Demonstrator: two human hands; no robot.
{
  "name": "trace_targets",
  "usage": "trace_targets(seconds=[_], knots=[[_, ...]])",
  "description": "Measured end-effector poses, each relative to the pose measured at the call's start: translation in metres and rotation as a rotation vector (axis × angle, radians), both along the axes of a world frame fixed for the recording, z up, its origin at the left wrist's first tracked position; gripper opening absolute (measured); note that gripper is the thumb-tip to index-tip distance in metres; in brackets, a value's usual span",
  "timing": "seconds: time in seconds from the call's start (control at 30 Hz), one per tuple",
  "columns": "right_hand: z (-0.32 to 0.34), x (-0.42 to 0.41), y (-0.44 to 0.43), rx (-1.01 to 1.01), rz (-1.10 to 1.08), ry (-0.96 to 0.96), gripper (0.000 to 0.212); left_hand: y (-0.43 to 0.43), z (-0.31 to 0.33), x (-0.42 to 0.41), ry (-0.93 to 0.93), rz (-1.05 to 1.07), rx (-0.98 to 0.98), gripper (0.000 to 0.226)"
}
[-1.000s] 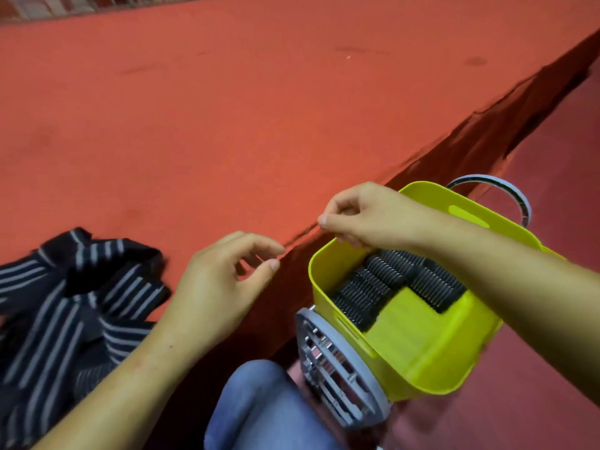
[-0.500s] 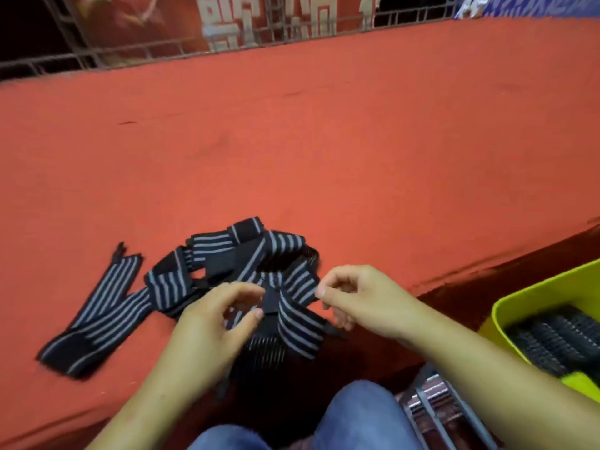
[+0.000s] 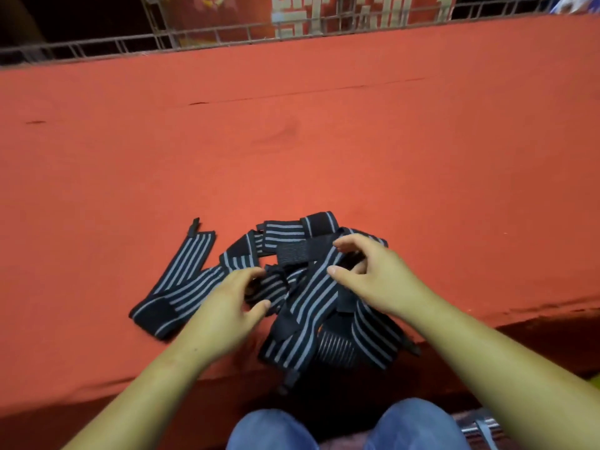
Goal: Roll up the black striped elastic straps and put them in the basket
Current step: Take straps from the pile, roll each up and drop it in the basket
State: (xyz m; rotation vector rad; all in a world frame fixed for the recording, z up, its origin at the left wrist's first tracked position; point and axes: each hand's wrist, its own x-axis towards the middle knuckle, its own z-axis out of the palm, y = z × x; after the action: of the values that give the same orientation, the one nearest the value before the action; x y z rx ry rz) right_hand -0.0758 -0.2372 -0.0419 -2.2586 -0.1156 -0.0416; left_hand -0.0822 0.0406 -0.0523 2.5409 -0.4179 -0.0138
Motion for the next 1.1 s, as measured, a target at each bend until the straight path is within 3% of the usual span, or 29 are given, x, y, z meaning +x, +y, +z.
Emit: trace_targets(seconds=[0.07,0.2,0.3,0.37,0.43,0.6,0.73,0.9,1.0,1.1], knots=[[0.001,0.010,0.012,-0.116,0.060,0.020,0.056,0.004,-0.001,0.011,0.044,-0.009,0.064,0.059],[-0.002,0.030,0.030,-0.236,0.157,0.113,0.062,0.007,-0.003,0.027,0.082,-0.050,0.118,0.063],[-0.010,0.038,0.038,-0.281,0.303,0.185,0.061,0.012,-0.006,0.030,0.084,-0.020,0.130,0.038],[-0.016,0.039,0.039,-0.303,0.313,0.185,0.041,0.023,-0.010,0.033,0.039,-0.012,0.167,0.014],[-0.020,0.042,0.036,-0.289,0.241,0.127,0.020,0.043,-0.012,0.039,0.012,0.026,0.277,0.019],[-0.022,0.046,0.009,-0.278,0.124,0.056,0.040,0.083,-0.012,0.050,0.012,0.179,0.631,0.029],[-0.026,0.046,-0.009,-0.286,0.136,0.106,0.030,0.052,-0.005,0.046,-0.209,0.079,0.442,0.046],[-0.035,0.039,-0.021,-0.212,0.148,0.109,0.028,-0.016,-0.018,0.050,-0.068,-0.169,0.290,0.065],[-0.039,0.033,-0.030,-0.242,0.149,0.129,0.031,-0.036,-0.029,0.068,-0.004,-0.163,0.378,0.084],[-0.041,0.029,-0.036,-0.256,0.158,0.121,0.039,-0.039,-0.036,0.089,0.009,-0.151,0.503,0.078]])
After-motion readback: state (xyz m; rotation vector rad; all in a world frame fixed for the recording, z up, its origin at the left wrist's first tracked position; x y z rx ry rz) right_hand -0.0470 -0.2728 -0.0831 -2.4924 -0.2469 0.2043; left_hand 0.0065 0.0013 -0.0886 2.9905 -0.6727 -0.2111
